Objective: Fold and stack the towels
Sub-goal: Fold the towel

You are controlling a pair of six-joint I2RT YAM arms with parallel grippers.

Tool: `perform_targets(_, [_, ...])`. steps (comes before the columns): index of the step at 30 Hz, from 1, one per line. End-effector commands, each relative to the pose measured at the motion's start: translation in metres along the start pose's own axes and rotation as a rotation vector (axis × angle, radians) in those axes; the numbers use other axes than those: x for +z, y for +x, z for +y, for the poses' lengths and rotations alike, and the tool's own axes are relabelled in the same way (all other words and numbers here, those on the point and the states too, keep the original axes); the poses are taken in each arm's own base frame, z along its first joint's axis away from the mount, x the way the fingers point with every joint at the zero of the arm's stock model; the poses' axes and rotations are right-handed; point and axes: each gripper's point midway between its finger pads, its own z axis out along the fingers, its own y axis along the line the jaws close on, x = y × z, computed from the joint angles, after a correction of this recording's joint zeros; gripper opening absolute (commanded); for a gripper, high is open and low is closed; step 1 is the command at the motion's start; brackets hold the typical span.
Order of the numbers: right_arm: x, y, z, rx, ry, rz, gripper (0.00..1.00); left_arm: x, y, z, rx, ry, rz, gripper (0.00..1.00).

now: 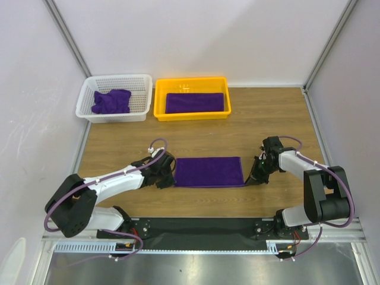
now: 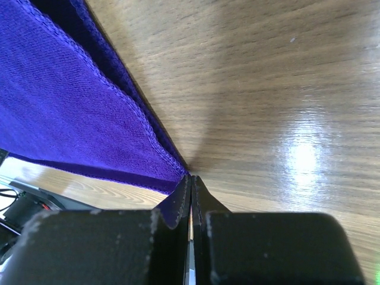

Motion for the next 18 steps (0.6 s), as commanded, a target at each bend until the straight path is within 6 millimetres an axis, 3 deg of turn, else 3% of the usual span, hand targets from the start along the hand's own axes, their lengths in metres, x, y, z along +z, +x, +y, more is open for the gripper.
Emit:
perform_targets(1, [-0.003, -0.006, -0.001, -0.030, 0.020, -0.019, 0.01, -0.005, -0.003, 0.002, 0.011, -0.013, -0.025, 0.09])
perform_targets(3, [-0.006, -0.008, 0.002, -0.037, 0.015, -0.022, 0.10, -0.010, -0.009, -0.002, 0.023, -0.014, -0.036, 0.17])
perform_targets(5, [-0.013, -0.014, 0.010, -0.055, 0.004, -0.032, 0.20, -0.017, -0.013, 0.002, 0.050, -0.044, -0.046, 0.35])
perform_targets(7, [-0.021, -0.017, 0.016, -0.066, -0.002, -0.034, 0.37, -0.026, -0.025, 0.000, 0.075, -0.060, -0.083, 0.51])
perform_targets(9, [-0.036, -0.032, 0.031, -0.103, -0.025, -0.080, 0.51, -0.040, -0.040, -0.012, 0.087, -0.036, -0.131, 0.59])
perform_targets(13, [-0.065, -0.057, 0.054, -0.140, -0.040, -0.168, 0.58, -0.067, -0.069, -0.028, 0.137, -0.030, -0.212, 0.77])
perform_targets(18, [-0.081, -0.085, 0.086, -0.163, -0.126, -0.260, 0.59, -0.078, -0.101, -0.052, 0.145, 0.009, -0.298, 0.86])
